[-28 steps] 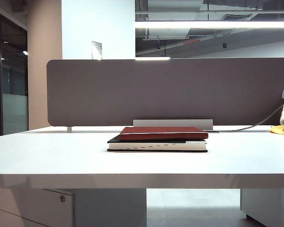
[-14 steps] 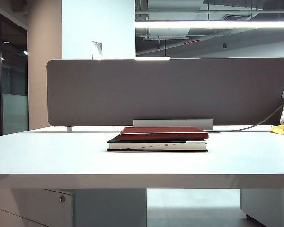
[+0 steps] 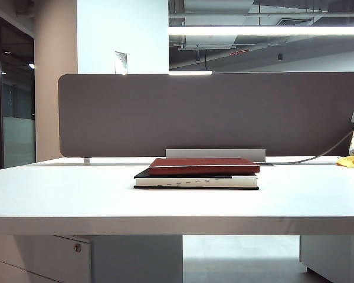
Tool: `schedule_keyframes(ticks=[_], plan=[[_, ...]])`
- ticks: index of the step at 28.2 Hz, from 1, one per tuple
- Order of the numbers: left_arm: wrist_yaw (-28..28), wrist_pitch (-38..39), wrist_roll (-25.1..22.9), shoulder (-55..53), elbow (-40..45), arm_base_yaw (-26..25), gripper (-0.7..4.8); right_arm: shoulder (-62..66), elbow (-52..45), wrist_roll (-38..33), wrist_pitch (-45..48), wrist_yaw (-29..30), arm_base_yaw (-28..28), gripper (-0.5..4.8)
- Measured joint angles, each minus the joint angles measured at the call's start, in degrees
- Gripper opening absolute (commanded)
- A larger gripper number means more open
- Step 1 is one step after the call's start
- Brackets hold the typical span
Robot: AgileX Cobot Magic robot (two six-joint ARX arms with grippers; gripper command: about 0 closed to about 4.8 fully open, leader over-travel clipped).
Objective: Pick up the red book and place it on top of the black book.
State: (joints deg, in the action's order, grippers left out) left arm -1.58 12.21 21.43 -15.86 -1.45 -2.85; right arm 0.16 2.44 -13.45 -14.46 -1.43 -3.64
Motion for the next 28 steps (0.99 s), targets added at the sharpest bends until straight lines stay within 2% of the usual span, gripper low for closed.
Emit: schedule_keyframes(ticks=[6, 10, 18, 20, 21, 22, 24, 25, 27, 28], plan=[[0.09, 0.0, 0.28, 0.02, 0.0, 0.26, 0.8, 0.0, 0.0, 0.0, 0.0, -0.02, 0.07, 0.0], [0.13, 0.0, 0.22, 0.02, 0.0, 2.54, 0.8, 0.0, 0.0, 0.0, 0.0, 0.0, 0.13, 0.0], [0.11, 0.0, 0.22, 0.02, 0.0, 2.62, 0.8, 0.0, 0.0, 0.0, 0.0, -0.02, 0.15, 0.01], [-2.51, -0.02, 0.94, 0.02, 0.0, 2.62, 0.8, 0.0, 0.0, 0.0, 0.0, 0.0, 0.15, 0.15], [-8.57, -0.9, 0.72, 0.04, 0.09, 2.6, 0.8, 0.0, 0.0, 0.0, -0.02, -0.02, 0.15, 0.23], [-10.78, -1.66, -0.92, 0.2, 0.11, 2.54, 0.8, 0.0, 0.0, 0.0, 0.0, -0.02, 0.15, 0.23], [-11.72, -5.75, -9.77, 1.6, 0.35, 2.51, 0.8, 0.0, 0.0, 0.0, 0.0, 0.09, 0.15, 0.23], [-10.95, -8.85, -15.87, 4.72, 0.33, 2.51, 0.8, 0.0, 0.0, 0.0, 0.0, 0.11, 0.13, 0.23], [-8.31, -10.84, -20.41, 11.74, 0.17, 1.66, 0.8, 0.0, 0.02, 0.0, 0.0, 0.11, 0.15, 0.23], [-7.5, -10.56, -20.72, 13.79, 0.2, 1.03, 0.8, 0.0, 0.0, 0.0, 0.0, 0.13, 0.15, 0.23]])
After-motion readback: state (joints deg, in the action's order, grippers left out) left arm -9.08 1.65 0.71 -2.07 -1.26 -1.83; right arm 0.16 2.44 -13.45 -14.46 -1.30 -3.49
